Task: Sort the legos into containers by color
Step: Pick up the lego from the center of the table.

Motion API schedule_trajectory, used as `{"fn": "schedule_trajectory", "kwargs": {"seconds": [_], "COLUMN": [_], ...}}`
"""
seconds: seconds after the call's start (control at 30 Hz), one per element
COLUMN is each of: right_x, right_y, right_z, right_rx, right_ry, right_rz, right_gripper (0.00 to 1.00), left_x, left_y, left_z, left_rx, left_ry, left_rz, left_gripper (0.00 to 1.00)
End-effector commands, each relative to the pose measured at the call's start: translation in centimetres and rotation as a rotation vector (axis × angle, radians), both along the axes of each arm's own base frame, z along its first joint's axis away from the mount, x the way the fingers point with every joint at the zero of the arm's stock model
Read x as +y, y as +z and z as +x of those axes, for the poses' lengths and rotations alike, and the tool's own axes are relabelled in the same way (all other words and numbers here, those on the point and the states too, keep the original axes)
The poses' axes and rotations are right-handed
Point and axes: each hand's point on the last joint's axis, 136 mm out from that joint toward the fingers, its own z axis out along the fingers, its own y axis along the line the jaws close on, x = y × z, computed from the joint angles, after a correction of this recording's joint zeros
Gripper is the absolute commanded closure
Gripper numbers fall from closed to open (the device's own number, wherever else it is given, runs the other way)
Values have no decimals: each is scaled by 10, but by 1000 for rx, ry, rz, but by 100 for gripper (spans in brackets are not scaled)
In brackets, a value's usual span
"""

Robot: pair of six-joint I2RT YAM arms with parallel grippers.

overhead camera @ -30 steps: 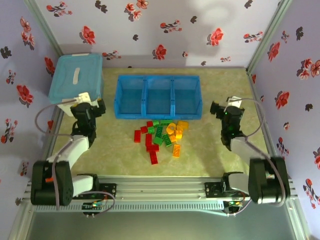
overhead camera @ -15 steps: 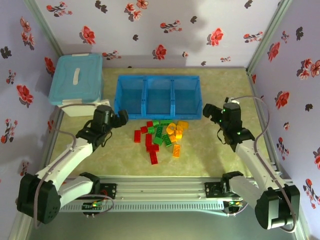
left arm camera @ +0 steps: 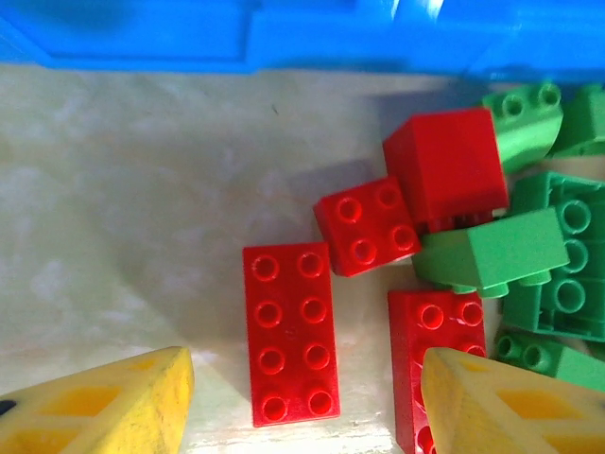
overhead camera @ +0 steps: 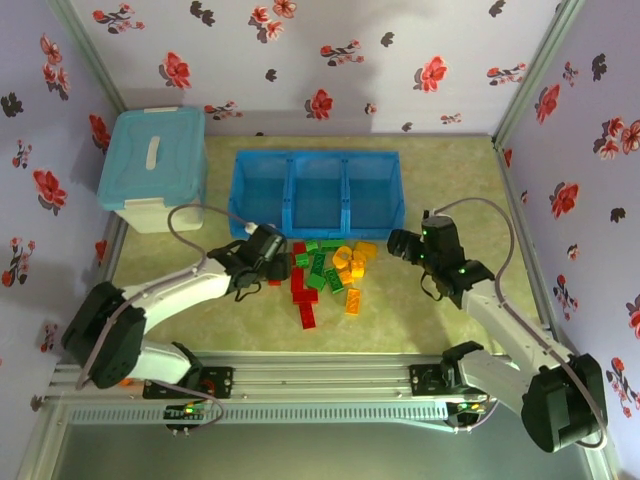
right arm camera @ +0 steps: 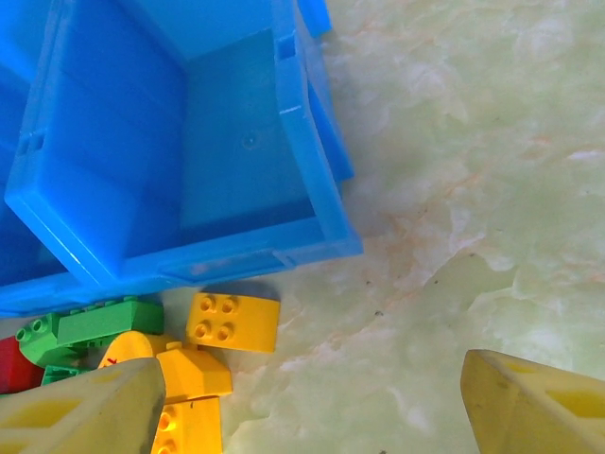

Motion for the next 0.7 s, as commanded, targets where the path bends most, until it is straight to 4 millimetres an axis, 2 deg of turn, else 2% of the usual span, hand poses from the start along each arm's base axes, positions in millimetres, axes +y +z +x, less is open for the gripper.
{"fn": "schedule_trajectory", "kwargs": {"seconds": [0.0,0.27,0.57,0.67], "right_x": [6,12,16,15], "right_y": [2,-5,-6,-8], "right_z": [2,3,2,1], "right_rx": [1,19,17,20], "right_ry": [3,14,21,12], "right_rz": [11,5,15,17], "right_gripper": [18,20,22,23], "left_x": [2,-7,-8,-4], "left_y": [-8,-30,-47,-52], "left_z": [-1,2,5,4], "left_rx": [42,104,146,160], "left_ry": [31,13,21,31], "left_rz": [41,71,110,120], "left_gripper": [35,37,45,51]}}
